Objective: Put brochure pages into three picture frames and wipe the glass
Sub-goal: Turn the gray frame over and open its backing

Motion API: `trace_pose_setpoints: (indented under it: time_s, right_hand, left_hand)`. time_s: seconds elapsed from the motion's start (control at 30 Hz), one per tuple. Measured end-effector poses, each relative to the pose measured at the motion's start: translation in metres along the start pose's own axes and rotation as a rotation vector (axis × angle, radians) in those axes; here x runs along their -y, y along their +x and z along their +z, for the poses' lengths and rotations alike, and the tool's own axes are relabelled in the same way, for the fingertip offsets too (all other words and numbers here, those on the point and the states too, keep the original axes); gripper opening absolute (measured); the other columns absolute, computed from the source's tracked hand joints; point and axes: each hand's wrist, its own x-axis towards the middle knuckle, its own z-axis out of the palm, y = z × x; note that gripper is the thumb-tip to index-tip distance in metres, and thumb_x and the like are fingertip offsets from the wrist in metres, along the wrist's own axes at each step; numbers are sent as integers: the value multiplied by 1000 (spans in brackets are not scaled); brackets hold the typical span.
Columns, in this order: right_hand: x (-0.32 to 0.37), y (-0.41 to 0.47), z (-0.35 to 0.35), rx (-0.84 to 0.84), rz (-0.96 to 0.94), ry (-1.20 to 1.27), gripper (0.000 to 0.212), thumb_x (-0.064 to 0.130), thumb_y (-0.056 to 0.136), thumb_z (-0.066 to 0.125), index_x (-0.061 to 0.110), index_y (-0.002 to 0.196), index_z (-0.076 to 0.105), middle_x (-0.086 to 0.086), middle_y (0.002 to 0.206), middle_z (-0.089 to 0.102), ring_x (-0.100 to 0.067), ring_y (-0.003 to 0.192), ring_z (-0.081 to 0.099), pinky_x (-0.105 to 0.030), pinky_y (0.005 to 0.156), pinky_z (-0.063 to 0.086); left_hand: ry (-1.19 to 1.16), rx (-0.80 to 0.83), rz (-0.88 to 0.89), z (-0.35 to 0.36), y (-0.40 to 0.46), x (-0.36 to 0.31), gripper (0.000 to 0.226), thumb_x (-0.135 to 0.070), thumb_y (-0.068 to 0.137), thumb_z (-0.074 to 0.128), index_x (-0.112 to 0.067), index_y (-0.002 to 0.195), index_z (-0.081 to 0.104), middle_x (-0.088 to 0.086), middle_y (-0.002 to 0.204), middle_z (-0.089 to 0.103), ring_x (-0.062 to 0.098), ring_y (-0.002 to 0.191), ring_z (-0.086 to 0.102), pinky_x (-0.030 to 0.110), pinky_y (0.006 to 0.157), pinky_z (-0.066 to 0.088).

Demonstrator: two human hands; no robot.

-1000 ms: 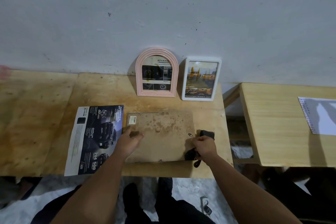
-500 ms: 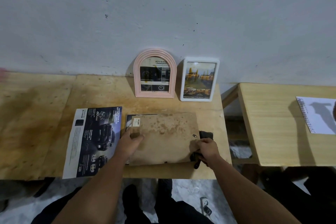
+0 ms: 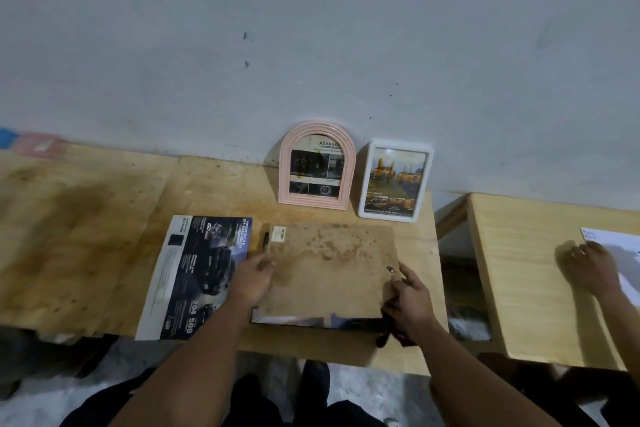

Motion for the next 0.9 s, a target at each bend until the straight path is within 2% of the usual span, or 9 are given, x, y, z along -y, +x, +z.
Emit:
trace_pose_setpoints:
  time_s: [0.07,0.17,0.3,0.4,0.5,0.6,0.67,0.77,0.9]
  right_hand:
    - [5,1,14,36,-21,-37,36,12,109,44,34,134,56,-7,123,63,-34,114,61,-52,80,61]
    - [12,1,42,97,-81,-152,34,7,106,49,29,132,56,-8,110,66,-35,96,67,-52,78,63]
    - [16,2,93,286,-139,-312,44,0,99,61,19,139,56,-14,107,72,-30,85,72,-39,71,63]
    - [22,7,138,384,-217,-387,54,-12,96,57,10,145,49,-17,118,69,-7,77,73,-19,65,57]
    - [23,14,188,421,-228,-436,57,-10,95,59,19,143,51,-24,113,73,-26,92,69,-41,81,59]
    - [23,30,238,342,-94,-351,68,-20,90,58,17,147,50,-29,87,71,-33,66,64,-36,52,52]
    - [26,43,272,294,-32,-326,73,-23,86,59,16,148,49,-30,91,70,-30,61,63,-32,46,49]
    - [29,58,320,243,31,-302,56,-11,88,64,15,137,57,-24,86,69,-28,55,60,-30,45,45]
    - [37,80,374,164,73,-210,27,3,92,66,14,117,69,-16,88,71,-31,69,66,-31,54,52]
  left_hand:
    - [-54,-43,3,-16,-1,6,37,-22,107,56,-16,143,60,7,131,69,17,100,61,34,89,48]
    - [-166,-89,-68,-43,0,17,28,-17,104,60,-17,131,66,1,121,66,23,110,64,44,99,53]
    - [-324,-220,-149,-90,10,37,13,-14,101,65,-22,109,70,11,126,68,31,114,64,50,105,52]
    - [-386,-218,-179,-128,23,52,25,-22,103,61,-21,127,69,8,128,65,31,114,65,46,99,55]
    - [-422,-250,-217,-162,45,63,38,-29,105,59,-17,141,63,8,139,61,28,113,63,43,89,54]
    - [-414,-306,-212,-193,75,67,38,-26,105,59,-9,139,64,13,135,64,29,109,60,37,87,46]
    - [-419,-305,-213,-210,98,69,38,-26,104,60,-6,135,66,14,126,67,29,103,61,36,85,45]
    - [-432,-314,-217,-236,137,70,34,-22,104,59,-4,131,68,17,124,67,26,99,57,35,84,41]
    - [-458,-349,-208,-261,183,67,49,-32,104,61,-8,146,56,16,146,57,35,127,56,35,94,41]
